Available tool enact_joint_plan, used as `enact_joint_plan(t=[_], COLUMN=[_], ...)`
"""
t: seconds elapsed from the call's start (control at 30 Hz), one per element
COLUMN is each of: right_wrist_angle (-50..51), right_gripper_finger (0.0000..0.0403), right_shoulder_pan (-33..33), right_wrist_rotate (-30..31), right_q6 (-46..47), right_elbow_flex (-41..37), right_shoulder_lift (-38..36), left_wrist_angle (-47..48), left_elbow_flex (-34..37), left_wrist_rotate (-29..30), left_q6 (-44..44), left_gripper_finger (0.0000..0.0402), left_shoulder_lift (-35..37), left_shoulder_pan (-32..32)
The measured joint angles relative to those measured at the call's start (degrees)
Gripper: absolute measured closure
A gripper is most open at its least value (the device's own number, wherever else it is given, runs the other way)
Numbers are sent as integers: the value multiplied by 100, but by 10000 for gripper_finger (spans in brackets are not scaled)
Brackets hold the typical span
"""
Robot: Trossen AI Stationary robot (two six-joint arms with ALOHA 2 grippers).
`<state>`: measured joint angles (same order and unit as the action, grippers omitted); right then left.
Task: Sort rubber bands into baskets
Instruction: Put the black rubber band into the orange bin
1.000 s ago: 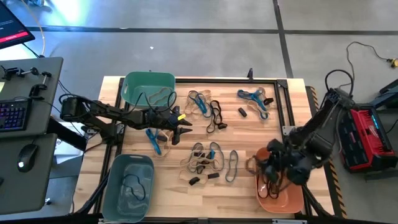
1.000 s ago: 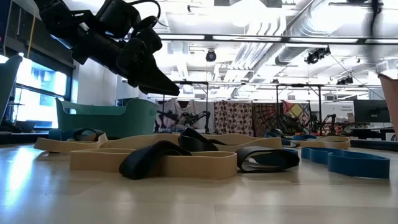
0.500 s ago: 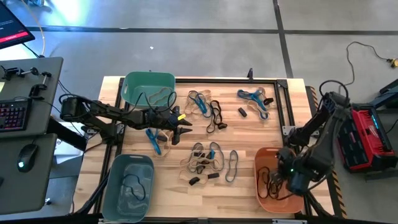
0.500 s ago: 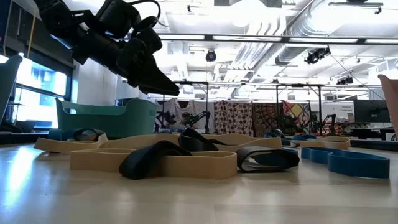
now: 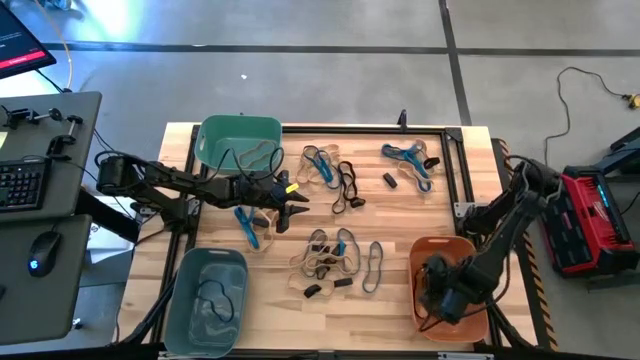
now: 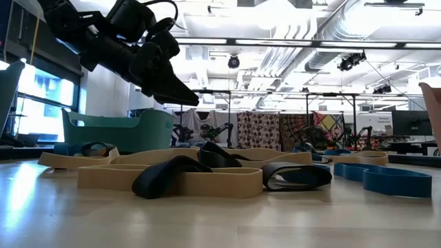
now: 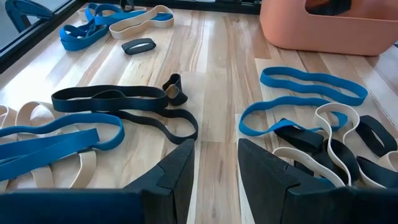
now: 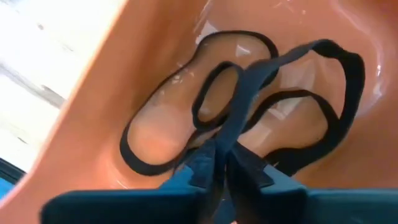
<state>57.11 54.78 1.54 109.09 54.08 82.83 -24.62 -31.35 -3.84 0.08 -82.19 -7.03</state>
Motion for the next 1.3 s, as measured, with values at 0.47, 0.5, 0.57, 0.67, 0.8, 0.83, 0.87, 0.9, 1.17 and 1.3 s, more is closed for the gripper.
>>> enact_joint_plan(t=[0.47, 0.5, 0.57, 0.67, 0.8, 0.83, 0.87, 0.9, 1.17, 1.3], right_wrist_angle=[1489, 1617, 1833, 1819, 1515, 1349, 1118, 876, -1117, -1905], right_gripper_finger=[254, 254, 254, 254, 254, 254, 254, 254, 254, 254], right_shoulder_pan=[-698, -725, -795, -962, -1370, -1499, -1636, -1781, -3069, -3628], right_wrist_rotate=[-109, 69, 505, 1175, 1809, 1870, 1905, 1908, 1510, 1012], right_q6=[-1510, -1560, -1735, -2212, -3044, -3325, -3636, -3984, -6838, -8037], right_elbow_flex=[1265, 1427, 1723, 2074, 2246, 2237, 2195, 2144, 1902, 1902], right_shoulder_lift=[-2, -2, -7, -7, -9, -11, -11, -9, 311, 745], left_wrist_angle=[-2, -2, -2, -2, -53, -146, -303, -479, -1153, -1274], left_elbow_flex=[0, 0, 0, 0, 144, 241, 352, 455, 833, 833], left_wrist_rotate=[0, 0, 0, 0, 34, 76, 96, 105, 6, -9], left_q6=[-47, -45, -47, -87, -436, -488, -519, -543, -495, -347], left_gripper_finger=[284, 284, 284, 284, 284, 285, 288, 292, 344, 360], left_shoulder_lift=[0, 0, 0, 0, -1, -3, -4, -2, -2, -2], left_shoulder_pan=[-1, -1, -1, 0, -24, -27, -28, -29, 93, 153])
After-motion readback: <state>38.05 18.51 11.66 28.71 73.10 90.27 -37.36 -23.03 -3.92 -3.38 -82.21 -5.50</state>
